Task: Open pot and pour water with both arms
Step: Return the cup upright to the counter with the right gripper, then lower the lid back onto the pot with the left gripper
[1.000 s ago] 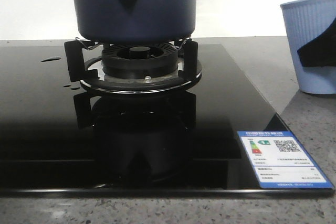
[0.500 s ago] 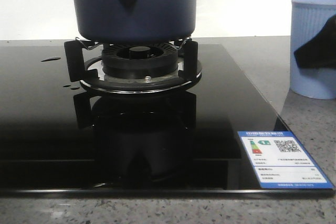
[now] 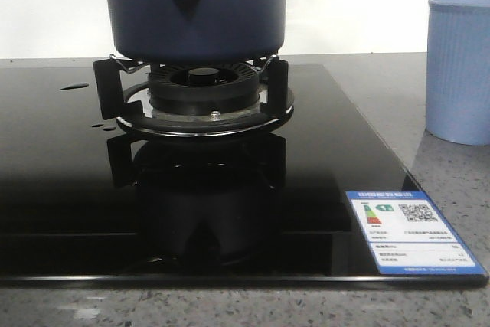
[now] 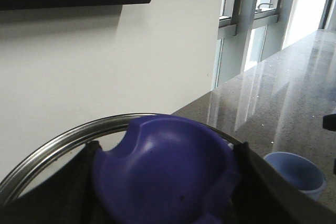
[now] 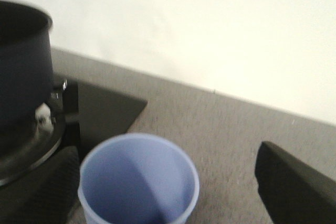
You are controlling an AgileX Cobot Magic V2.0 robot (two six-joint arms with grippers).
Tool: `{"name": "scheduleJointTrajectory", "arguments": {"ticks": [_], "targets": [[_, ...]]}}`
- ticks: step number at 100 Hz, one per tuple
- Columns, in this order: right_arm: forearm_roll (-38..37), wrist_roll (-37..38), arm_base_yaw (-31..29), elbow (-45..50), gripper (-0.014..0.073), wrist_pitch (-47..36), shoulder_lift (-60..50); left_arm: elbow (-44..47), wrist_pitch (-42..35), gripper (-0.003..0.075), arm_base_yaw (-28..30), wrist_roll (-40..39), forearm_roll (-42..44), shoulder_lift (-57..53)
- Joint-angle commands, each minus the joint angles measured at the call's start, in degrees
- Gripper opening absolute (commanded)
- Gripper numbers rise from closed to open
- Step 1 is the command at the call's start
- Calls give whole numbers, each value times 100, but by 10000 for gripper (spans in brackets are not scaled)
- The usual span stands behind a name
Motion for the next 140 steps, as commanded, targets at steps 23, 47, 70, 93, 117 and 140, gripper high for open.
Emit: {"name": "scheduleJointTrajectory", "arguments": {"ticks": [23, 47, 70, 93, 117, 140], "targets": [[113, 222, -41, -139, 581, -429, -766, -609, 342, 296, -532, 3, -54, 558], [113, 296, -41, -139, 99, -1316, -998, -825, 46, 295, -765, 3, 68, 843], [113, 313, -41, -139, -66, -1388, -1015, -825, -373, 295, -765, 3, 82, 843], [113, 313, -41, -139, -66, -1388, -1015, -825, -738, 295, -765, 3, 103, 854], [113, 313, -41, -139, -66, -1317, -1015, -825, -575, 295, -765, -66, 258, 1025], [113, 313, -41, -139, -66, -1278, -1015, -814, -491, 295, -765, -223, 254, 1178]]}}
